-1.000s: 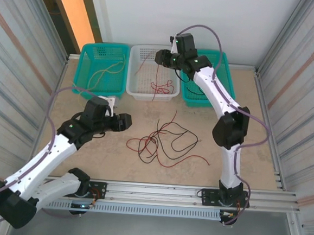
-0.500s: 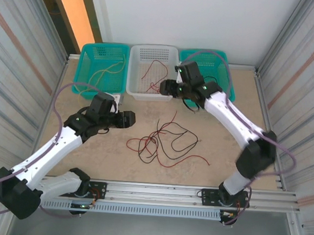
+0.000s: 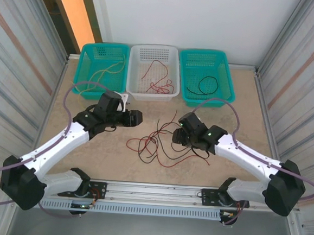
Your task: Untangle the cables
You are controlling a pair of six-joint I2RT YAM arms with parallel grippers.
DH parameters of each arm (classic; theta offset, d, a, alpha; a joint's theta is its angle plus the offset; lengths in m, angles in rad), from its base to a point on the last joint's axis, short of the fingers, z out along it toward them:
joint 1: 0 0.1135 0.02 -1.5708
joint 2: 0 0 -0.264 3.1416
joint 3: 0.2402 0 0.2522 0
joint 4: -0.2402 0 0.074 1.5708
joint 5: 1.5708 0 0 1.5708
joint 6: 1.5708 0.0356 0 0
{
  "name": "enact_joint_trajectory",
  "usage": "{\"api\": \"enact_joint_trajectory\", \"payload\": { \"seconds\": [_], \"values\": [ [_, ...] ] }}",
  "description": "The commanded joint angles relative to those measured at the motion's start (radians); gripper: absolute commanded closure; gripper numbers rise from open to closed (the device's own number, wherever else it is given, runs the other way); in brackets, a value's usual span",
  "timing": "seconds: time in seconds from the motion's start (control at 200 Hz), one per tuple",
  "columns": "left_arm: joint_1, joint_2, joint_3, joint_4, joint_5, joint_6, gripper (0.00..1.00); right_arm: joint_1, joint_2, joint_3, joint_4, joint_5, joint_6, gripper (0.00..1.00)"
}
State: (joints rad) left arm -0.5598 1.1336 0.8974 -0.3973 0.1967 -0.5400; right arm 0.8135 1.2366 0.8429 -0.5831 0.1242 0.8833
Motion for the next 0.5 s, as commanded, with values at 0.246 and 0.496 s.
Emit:
{"api": "enact_joint_trajectory", "payload": {
  "seconds": [0.246,0.496],
  "values": [
    [-0.005,-0.037,-0.011,0.021,0.039,-0.035,0.4,-0.008,0.209,0.052,0.097,0.002,0.118,0.59],
    [-0.006,-0.04,0.002,-0.006,0.035,-0.018,0.41,-0.051,0.294,0.07,0.14,-0.02,0.099,0.73]
  ]
}}
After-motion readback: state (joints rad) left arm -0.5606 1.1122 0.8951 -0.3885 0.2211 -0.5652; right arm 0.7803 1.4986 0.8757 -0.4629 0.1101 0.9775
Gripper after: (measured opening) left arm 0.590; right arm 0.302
